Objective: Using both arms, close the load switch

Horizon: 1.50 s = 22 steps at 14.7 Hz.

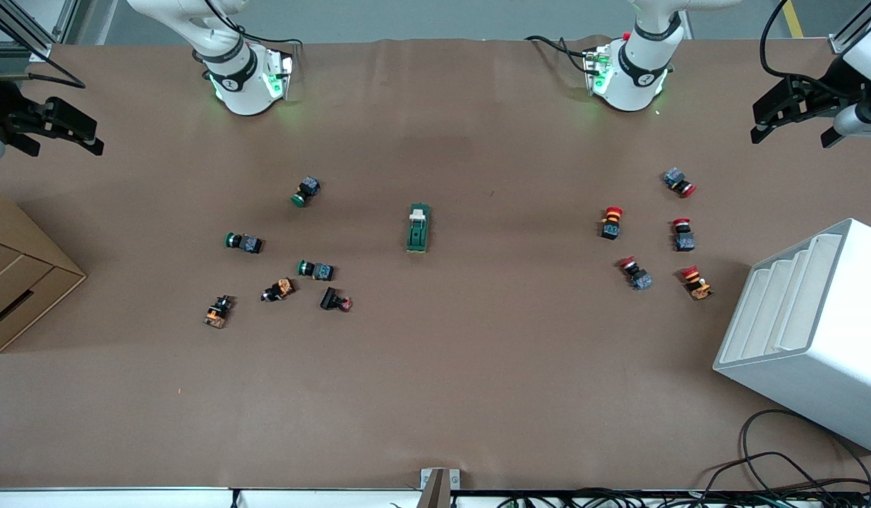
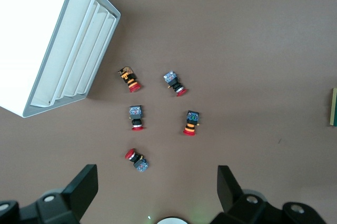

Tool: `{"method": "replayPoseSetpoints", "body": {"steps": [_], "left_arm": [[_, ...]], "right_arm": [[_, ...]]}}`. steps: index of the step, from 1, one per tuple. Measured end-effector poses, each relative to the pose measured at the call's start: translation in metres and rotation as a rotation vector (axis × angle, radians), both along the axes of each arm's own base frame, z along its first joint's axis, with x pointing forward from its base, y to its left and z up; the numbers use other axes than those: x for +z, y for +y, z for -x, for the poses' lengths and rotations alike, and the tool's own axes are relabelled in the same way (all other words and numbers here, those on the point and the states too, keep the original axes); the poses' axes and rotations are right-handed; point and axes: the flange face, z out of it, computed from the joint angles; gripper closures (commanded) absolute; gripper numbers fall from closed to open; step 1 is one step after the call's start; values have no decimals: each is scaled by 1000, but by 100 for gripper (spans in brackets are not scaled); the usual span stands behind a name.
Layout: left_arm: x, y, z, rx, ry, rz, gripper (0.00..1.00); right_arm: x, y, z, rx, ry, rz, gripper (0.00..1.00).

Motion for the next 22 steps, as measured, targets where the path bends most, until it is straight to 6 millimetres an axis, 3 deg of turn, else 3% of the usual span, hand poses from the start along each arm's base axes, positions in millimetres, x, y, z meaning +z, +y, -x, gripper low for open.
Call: {"method": "replayPoseSetpoints", "body": {"steps": [4,6,7,9,11,13,15,18,22], "left_arm": [[-1,-6,0,-11,2,-1,0],[-8,-33,-2,-5,13,-4,0],[-12,-59,-3,12,18,-6,0],[-27,-135,1,38,19,-7,0],[-50,-214,13,13,21,4,0],[-80,-274,27,-2,15,19,0],[-121,-325,47,8,-5,29,0],[-183,-392,100,52,-54,16,0],[-265,-470,172,145,-175,-47,1]], "right_arm": [[-4,0,-6,0,-5,-3,0],[-11,1,-9,7,9,-3,0],[-17,3,-12,10,21,-4,0],[-36,10,-19,-2,54,-20,0],[-65,21,-30,-92,95,-74,0],[-96,43,-41,-183,133,-91,0],[-125,82,-49,-262,155,-95,0],[-174,133,-50,-359,182,-158,0],[-233,160,-40,-478,219,-271,0]]}}
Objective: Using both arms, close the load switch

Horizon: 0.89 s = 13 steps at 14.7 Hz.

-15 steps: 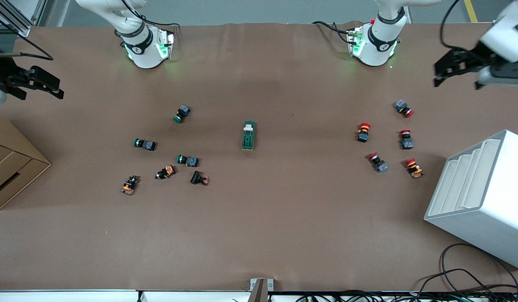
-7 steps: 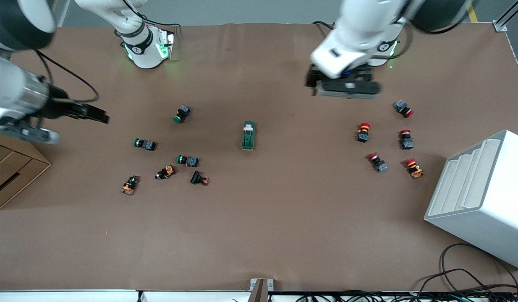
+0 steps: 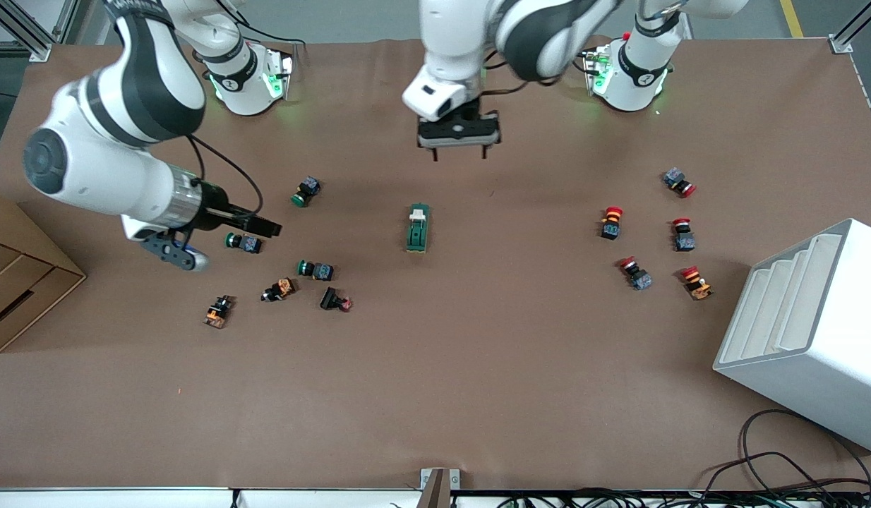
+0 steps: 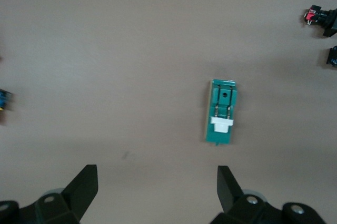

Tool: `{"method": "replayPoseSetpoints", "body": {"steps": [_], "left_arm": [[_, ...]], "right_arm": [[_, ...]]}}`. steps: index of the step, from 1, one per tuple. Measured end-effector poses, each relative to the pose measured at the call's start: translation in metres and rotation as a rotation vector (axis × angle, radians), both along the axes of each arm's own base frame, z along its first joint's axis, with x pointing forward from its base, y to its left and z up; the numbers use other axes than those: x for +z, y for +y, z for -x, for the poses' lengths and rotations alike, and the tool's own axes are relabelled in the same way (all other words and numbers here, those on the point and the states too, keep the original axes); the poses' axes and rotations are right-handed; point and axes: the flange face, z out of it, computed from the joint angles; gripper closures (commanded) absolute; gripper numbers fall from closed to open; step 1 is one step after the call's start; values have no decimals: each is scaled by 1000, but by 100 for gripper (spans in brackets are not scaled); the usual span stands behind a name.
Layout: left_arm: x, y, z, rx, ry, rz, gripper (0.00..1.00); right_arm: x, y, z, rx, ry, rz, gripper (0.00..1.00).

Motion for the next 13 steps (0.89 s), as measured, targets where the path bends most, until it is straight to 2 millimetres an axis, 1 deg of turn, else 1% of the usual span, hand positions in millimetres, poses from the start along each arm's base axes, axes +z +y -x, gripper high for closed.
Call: {"method": "replayPoseSetpoints", "body": {"steps": [2,4,5,6,8,10,13], "left_arm": [[-44,-25,24,33,-63,-26,1],[-85,-42,42,50,-118,-40,5],[-102,-48,50,50,-144,-37,5],[-117,-54,58,49,-180,-32,5],[-145,-62,72,46,-255,-29,5],[-170,-68,87,47,-317,-14,4],[-204,-77,114,64,-408,39,4]], "right_arm": [[-24,22,10,-66,-2,-19,0],[-50,58,25,-112,5,-23,0],[-62,78,33,-129,9,-23,0],[-74,98,40,-146,10,-24,0],[-97,133,52,-172,1,-33,0],[-119,158,63,-193,-7,-50,0],[-155,190,80,-218,-32,-56,0]]}}
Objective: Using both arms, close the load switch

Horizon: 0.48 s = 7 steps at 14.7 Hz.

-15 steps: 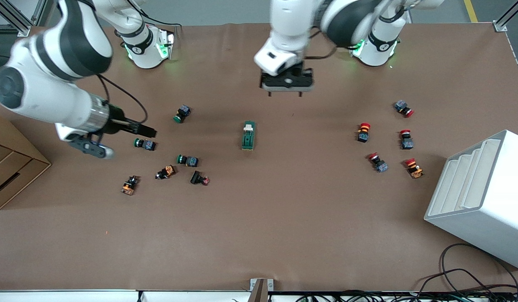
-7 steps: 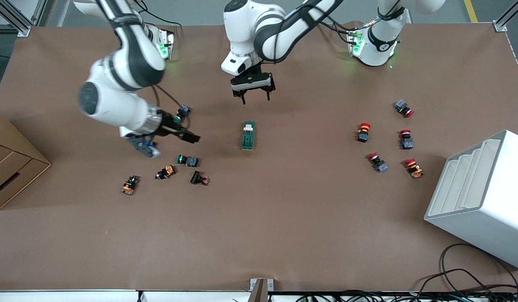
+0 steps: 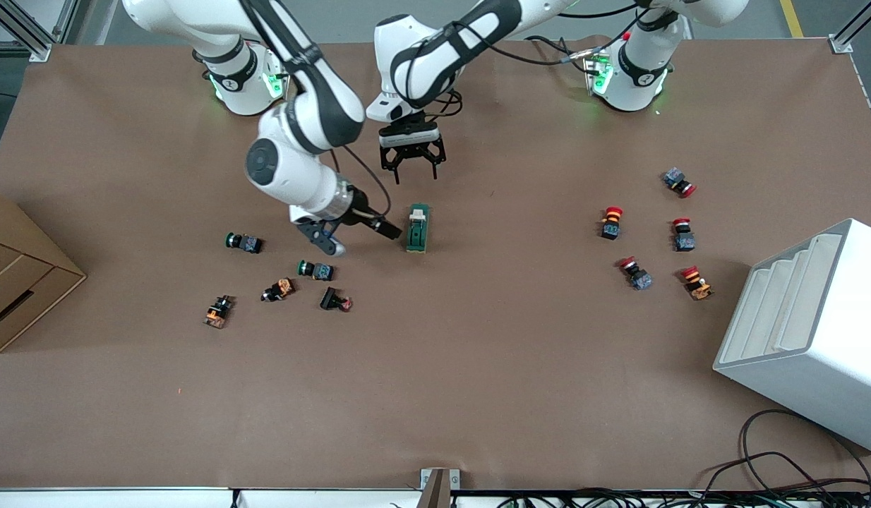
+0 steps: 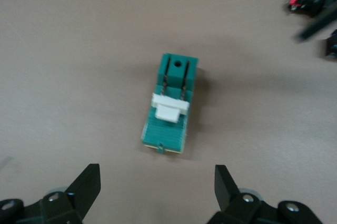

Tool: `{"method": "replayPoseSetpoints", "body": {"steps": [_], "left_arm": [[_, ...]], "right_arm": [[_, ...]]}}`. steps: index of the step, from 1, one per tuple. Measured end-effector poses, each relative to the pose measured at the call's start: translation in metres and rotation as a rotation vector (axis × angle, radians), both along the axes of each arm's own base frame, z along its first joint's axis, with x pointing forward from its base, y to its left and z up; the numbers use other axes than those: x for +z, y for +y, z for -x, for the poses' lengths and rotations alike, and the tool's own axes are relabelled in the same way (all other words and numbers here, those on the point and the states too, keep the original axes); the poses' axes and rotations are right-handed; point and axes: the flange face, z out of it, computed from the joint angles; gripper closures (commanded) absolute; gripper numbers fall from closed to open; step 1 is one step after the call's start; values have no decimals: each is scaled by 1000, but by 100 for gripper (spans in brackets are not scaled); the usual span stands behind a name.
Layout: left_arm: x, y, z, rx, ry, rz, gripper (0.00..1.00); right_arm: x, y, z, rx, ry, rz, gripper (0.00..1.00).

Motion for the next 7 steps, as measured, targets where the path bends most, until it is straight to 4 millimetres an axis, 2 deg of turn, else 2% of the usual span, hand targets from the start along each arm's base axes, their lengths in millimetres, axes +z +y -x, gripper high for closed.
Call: {"method": "replayPoseSetpoints", "body": {"steps": [4,7], "left_arm": [[-42,3,18,-15,-122,0,4],[-59,8,17,-23,-174,-3,4]], "right_arm": [[-40,23,17,-20,-28,23,0],[-53,32,25,-57,-32,14,0]]}}
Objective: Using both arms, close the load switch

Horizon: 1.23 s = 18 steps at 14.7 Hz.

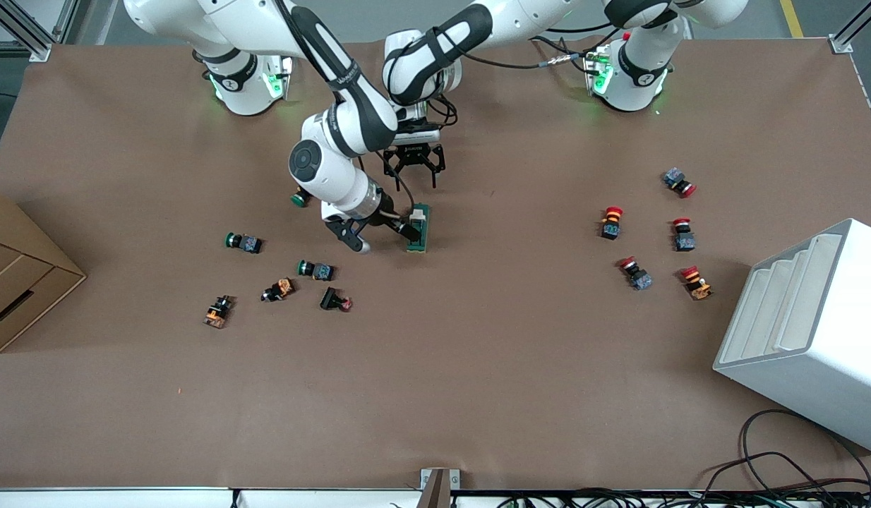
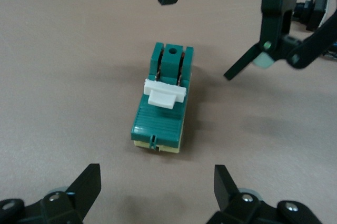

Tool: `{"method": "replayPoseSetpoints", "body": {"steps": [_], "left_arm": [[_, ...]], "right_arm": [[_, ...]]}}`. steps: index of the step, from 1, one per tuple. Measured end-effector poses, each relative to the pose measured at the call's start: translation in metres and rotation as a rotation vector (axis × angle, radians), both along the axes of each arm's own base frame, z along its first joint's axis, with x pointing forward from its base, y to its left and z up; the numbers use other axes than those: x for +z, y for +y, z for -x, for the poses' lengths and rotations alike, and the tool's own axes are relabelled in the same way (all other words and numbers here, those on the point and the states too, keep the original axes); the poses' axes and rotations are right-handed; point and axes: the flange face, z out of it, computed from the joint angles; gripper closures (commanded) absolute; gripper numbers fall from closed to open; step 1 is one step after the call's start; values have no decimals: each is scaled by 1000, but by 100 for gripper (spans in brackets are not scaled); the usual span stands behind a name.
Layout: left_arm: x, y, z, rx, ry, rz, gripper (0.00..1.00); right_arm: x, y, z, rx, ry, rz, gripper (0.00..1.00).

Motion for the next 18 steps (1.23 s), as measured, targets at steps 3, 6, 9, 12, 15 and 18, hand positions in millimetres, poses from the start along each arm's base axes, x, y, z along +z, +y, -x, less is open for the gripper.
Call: {"method": "replayPoseSetpoints", "body": {"steps": [3,6,9,12,15,18], "left_arm": [[-3,1,2,0,-22,-6,4],[-2,-1,6,-25,-48,-8,4],[-2,-2,6,-30,-55,-7,4],[-2,-1,6,-30,-55,-8,4],[-5,1,8,-23,-53,-3,3],[-10,2,13,-17,-51,5,3]], "right_arm": [[-7,8,6,-7,-16,2,0],[-19,14,11,-28,-14,1,0],[-26,25,17,-38,-11,-7,0],[-26,31,19,-41,-15,-12,0],[-26,31,20,-50,-15,-14,0],[-26,31,19,-53,-15,-16,0]]}}
